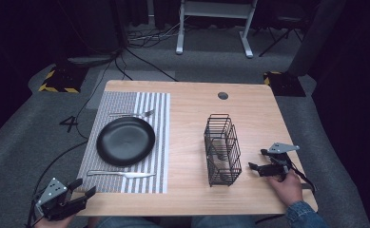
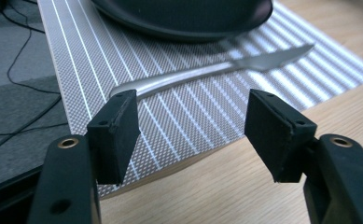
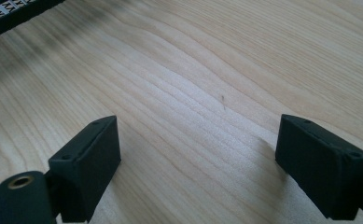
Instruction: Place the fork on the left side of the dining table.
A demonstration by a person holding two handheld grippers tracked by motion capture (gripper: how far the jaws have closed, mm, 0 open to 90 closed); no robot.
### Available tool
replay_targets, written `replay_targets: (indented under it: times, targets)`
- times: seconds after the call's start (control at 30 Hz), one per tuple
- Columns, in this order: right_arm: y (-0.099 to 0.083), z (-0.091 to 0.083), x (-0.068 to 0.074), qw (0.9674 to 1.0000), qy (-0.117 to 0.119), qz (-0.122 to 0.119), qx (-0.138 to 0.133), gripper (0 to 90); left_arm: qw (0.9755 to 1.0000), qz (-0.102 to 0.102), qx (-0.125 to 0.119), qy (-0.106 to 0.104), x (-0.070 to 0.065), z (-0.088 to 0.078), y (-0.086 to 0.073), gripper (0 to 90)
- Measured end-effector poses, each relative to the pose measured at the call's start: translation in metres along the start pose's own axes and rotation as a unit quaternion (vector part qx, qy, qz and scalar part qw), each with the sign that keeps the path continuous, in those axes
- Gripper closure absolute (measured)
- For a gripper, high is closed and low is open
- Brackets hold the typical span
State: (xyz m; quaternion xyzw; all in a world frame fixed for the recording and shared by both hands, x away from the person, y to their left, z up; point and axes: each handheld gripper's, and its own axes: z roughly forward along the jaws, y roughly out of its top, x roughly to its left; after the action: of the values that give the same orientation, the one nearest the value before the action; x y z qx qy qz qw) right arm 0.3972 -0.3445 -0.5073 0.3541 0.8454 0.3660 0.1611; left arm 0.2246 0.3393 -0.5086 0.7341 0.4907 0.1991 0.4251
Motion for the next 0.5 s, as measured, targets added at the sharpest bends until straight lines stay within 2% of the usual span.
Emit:
replay_targets:
  times: [0.07,0.13,0.17,0.27,0.3,0.47,0.5]
  targets:
    - [0.0,0.0,0.0,1.0,0.0,0.0,0.0,13.9,0.9998,0.019,0.006,0.005,-0.003,0.005,-0.003,31.8]
    - [0.0,0.0,0.0,1.0,0.0,0.0,0.0,13.9,0.9997,0.024,0.007,0.008,-0.004,0.007,-0.004,31.1]
    - [0.0,0.0,0.0,1.0,0.0,0.0,0.0,13.9,0.9992,0.035,0.009,0.015,-0.005,0.01,-0.007,30.7]
    - [0.0,0.0,0.0,1.0,0.0,0.0,0.0,13.9,0.9991,0.036,0.01,0.017,-0.005,0.013,-0.01,30.2]
    - [0.0,0.0,0.0,1.0,0.0,0.0,0.0,13.9,0.9987,0.046,0.003,0.022,-0.006,0.015,-0.013,29.8]
    - [0.0,0.0,0.0,1.0,0.0,0.0,0.0,13.9,0.9977,0.061,-0.007,0.029,-0.008,0.016,-0.017,28.1]
    - [0.0,0.0,0.0,1.0,0.0,0.0,0.0,13.9,0.9962,0.076,-0.018,0.038,-0.01,0.018,-0.021,27.8]
